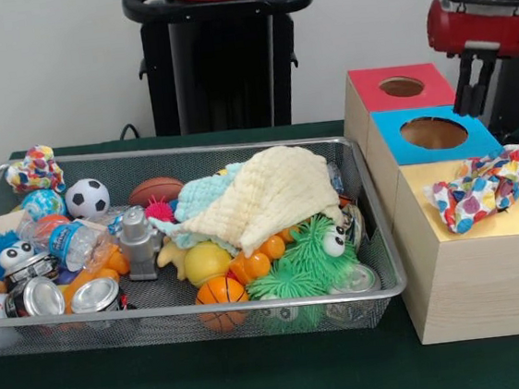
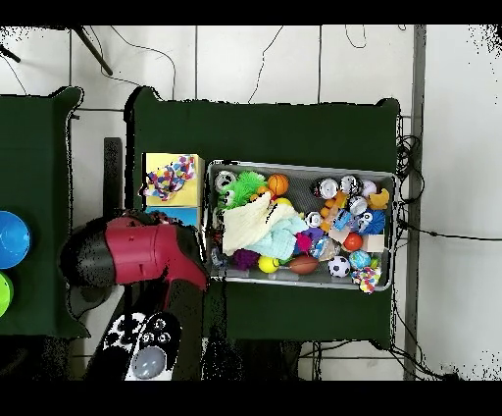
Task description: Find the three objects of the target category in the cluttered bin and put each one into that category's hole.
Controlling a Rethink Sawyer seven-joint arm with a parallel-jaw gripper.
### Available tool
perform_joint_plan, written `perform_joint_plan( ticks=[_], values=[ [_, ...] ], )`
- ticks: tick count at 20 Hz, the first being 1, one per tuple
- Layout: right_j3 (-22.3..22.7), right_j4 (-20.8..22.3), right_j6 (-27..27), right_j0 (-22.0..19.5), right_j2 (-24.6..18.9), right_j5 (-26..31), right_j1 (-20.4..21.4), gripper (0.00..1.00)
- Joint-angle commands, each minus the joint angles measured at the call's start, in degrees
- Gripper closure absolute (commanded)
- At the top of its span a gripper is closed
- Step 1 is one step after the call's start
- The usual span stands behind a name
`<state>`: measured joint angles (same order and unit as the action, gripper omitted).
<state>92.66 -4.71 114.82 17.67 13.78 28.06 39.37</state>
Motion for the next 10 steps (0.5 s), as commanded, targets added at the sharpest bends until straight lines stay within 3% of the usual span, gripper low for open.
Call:
perform_joint_plan(
  ticks=[1, 7, 10],
  values=[
    [7.8, 2.4, 3.3, 0.2, -3.1, 6.3, 3.2, 1.00],
    [7.1, 2.8, 2.1, -1.3, -5.3, 3.1, 2.2, 1.00],
    [9.1, 2.5, 1.4, -2.0, -6.9, 1.7, 3.3, 1.00]
  ],
)
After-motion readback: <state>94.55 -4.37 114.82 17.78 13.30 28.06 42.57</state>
